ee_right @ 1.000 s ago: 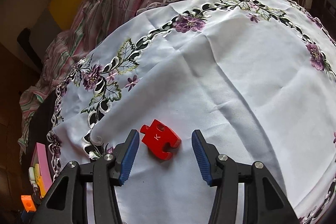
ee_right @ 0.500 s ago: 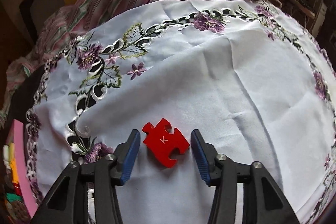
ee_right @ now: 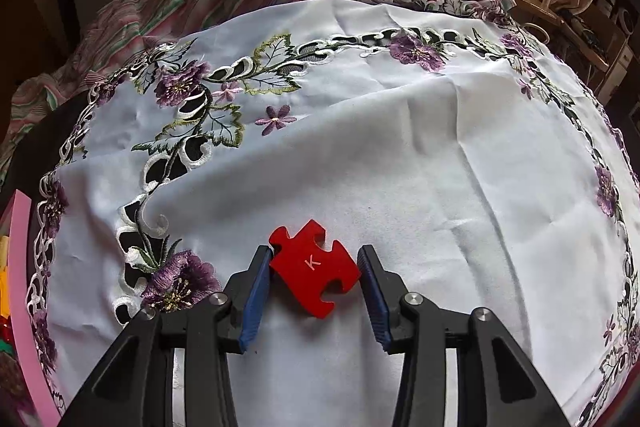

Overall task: Organize rigid objects
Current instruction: 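Carry the orange cube cluster into the tray and open the left tool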

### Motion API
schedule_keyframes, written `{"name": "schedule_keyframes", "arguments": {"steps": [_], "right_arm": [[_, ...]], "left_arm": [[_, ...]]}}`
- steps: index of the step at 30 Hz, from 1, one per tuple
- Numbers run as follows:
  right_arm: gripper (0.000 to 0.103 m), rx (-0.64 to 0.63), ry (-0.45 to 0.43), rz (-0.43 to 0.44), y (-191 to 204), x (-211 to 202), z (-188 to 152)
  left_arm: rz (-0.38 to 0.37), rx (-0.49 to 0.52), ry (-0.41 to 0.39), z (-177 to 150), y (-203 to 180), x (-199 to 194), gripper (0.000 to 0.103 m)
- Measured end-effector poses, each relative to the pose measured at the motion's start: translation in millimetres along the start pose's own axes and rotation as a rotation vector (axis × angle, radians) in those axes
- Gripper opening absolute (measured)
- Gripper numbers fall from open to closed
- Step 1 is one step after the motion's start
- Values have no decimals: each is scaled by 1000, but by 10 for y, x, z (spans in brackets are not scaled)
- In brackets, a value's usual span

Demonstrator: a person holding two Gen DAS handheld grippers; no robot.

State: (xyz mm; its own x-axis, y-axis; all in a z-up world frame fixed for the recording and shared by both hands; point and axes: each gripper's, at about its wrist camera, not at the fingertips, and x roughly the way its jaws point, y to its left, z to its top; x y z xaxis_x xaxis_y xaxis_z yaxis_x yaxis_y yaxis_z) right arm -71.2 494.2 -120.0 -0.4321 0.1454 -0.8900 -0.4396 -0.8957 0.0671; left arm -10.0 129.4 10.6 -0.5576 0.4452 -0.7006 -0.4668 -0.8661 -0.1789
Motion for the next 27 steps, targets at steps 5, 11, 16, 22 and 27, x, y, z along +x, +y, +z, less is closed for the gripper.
{"name": "schedule_keyframes", "arguments": {"steps": [5,11,16,22,27], "right_arm": [[45,-7,-3,4,-5,3,-17],[44,-13,-12,-12,19,-7,-34],[44,-28,-21,-30,48,-13,-48],[44,-50,-29,-41,76,-14,-56],[44,-55,-32,-46,88,-17,-58]], "left_arm": [[26,-1,-14,-63,77,-97,26],[42,-9,-15,-144,140,-159,26],[48,-29,0,-218,219,-161,26],[58,-63,23,-316,359,-152,26],[63,-94,31,-398,503,-195,26]]}}
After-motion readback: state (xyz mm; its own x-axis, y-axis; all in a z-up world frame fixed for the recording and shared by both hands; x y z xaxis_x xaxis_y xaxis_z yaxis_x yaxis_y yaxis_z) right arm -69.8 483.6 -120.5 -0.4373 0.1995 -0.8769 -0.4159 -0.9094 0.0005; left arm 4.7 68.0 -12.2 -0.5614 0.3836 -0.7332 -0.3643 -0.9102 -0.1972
